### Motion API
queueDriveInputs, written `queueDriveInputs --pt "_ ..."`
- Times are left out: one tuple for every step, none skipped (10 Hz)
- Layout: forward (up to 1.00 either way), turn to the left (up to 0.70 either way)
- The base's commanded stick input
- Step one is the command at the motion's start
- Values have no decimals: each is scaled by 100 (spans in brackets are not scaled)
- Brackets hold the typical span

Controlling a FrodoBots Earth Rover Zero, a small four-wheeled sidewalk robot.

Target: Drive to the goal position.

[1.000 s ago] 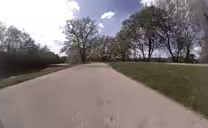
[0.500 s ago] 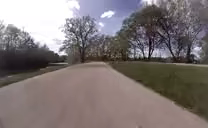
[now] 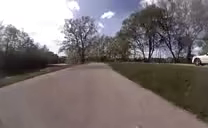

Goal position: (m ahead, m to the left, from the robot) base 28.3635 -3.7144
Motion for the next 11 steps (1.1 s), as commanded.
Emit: queueDriveInputs --pt "100 0" --pt "100 0" --pt "100 0" --pt "100 0" --pt "100 0" --pt "100 0" --pt "100 0" --pt "100 0" --pt "100 0" --pt "100 0" --pt "100 0"
